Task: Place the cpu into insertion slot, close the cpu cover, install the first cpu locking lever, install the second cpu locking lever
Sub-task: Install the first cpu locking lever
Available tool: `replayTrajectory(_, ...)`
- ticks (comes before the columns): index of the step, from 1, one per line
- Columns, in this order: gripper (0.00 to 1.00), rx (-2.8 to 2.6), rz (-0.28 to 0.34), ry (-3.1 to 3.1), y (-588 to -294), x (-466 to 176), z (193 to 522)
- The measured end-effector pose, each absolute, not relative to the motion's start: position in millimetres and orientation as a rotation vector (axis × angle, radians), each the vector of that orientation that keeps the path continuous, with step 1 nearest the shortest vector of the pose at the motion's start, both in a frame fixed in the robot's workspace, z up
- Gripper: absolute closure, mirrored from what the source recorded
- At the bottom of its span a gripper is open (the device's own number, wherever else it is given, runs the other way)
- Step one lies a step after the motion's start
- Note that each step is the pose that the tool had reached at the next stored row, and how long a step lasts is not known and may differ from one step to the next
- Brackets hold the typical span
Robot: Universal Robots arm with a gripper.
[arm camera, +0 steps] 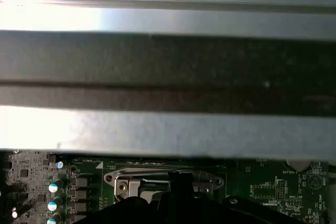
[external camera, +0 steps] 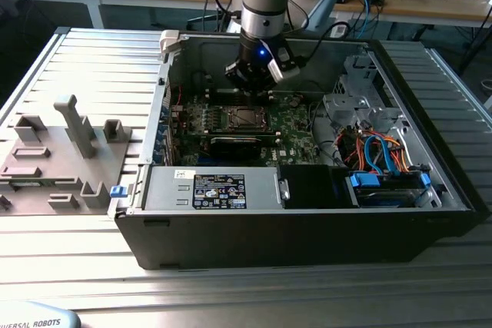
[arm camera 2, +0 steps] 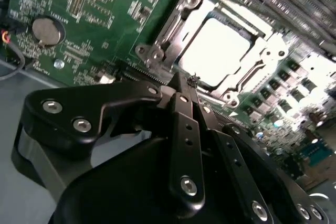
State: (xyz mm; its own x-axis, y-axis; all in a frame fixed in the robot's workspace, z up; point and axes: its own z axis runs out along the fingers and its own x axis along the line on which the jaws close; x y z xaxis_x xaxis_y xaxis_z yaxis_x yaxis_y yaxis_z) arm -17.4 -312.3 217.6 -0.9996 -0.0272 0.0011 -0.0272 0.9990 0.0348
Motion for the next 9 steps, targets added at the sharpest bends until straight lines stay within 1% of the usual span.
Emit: replayTrajectory(9, 0.89, 0.043, -0.054, -3.139, -333, -17, 218)
